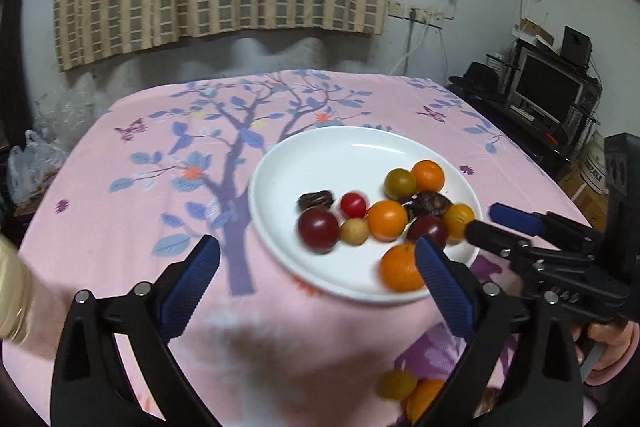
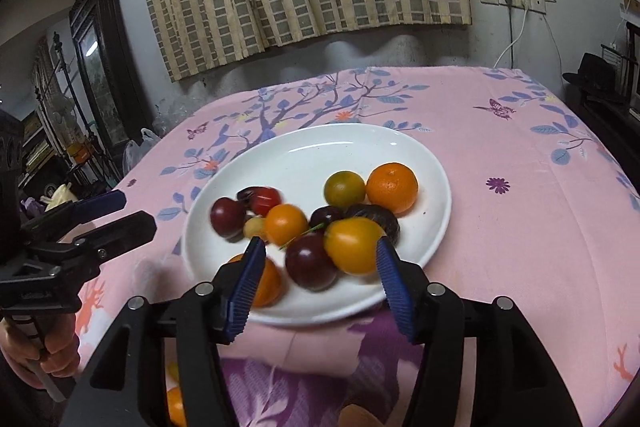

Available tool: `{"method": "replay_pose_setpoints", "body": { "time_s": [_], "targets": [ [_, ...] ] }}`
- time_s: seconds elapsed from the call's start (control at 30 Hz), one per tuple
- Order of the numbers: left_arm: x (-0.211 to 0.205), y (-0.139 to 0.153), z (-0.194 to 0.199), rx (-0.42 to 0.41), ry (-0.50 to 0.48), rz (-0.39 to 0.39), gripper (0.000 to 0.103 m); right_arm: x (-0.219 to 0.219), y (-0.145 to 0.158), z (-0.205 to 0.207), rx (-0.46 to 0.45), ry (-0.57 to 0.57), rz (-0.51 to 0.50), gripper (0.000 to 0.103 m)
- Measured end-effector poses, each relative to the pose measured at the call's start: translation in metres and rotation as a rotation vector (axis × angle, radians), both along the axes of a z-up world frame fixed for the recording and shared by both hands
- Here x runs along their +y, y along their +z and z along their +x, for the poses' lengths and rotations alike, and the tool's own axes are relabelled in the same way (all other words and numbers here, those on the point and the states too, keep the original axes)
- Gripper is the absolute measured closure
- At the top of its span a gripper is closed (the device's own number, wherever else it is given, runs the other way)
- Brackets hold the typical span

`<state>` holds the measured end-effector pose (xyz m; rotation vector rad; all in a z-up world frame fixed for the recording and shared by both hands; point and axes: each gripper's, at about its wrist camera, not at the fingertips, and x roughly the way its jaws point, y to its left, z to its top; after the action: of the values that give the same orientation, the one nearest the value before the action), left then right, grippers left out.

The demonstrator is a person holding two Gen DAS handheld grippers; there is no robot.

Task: Organize fruits
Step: 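Place the tangerine on the plate with the left tool while the right tool places the yellow fruit, then grasp a passion fruit with the right tool while the left tool grasps an orange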

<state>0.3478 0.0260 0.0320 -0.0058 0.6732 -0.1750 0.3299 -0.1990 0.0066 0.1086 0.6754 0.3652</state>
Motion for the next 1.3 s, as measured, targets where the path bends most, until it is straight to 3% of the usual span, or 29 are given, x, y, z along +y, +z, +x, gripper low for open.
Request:
{"method": "replay_pose_setpoints", "body": {
  "time_s": [0.2, 0.27, 0.4, 0.5, 0.6, 0.77, 0.93, 1.1, 1.2, 1.3],
  "targets": [
    [0.029, -0.023, -0.062, 0.012, 0.078, -0.034, 0.005, 0.009, -0.01, -0.063, 0.009, 0.1, -0.061, 0.036],
    [0.033, -0.03, -0.072, 0.045, 0.091, -0.004, 0.005, 0.014, -0.017, -0.079, 0.047, 0.156, -0.082, 0.035],
    [0.042, -0.032, -0.084, 0.025, 0.128, 0.046, 0.005, 0.02, -0.02, -0.099, 0.072, 0.21, -0.103, 0.036],
    [0.049, -0.032, -0.085, 0.035, 0.141, 0.011, 0.005, 0.018, -0.022, -0.104, 0.105, 0.209, -0.104, 0.037],
    [0.053, -0.031, -0.086, 0.043, 0.153, -0.01, 0.005, 0.011, -0.026, -0.102, 0.164, 0.208, -0.078, 0.049],
    [0.053, -0.028, -0.087, 0.034, 0.157, -0.008, 0.005, 0.014, -0.035, -0.111, 0.218, 0.26, -0.125, 0.05],
    [0.05, -0.024, -0.092, 0.021, 0.139, -0.009, 0.005, 0.025, -0.042, -0.116, 0.224, 0.296, -0.185, 0.05],
    [0.045, -0.017, -0.097, -0.003, 0.121, -0.005, 0.005, 0.041, -0.045, -0.118, 0.174, 0.313, -0.255, 0.052],
    [0.041, -0.015, -0.1, -0.007, 0.106, 0.0, 0.005, 0.046, -0.043, -0.112, 0.171, 0.324, -0.243, 0.06],
    [0.038, -0.016, -0.101, -0.008, 0.1, 0.016, 0.005, 0.043, -0.043, -0.111, 0.18, 0.322, -0.23, 0.061]
  ]
}}
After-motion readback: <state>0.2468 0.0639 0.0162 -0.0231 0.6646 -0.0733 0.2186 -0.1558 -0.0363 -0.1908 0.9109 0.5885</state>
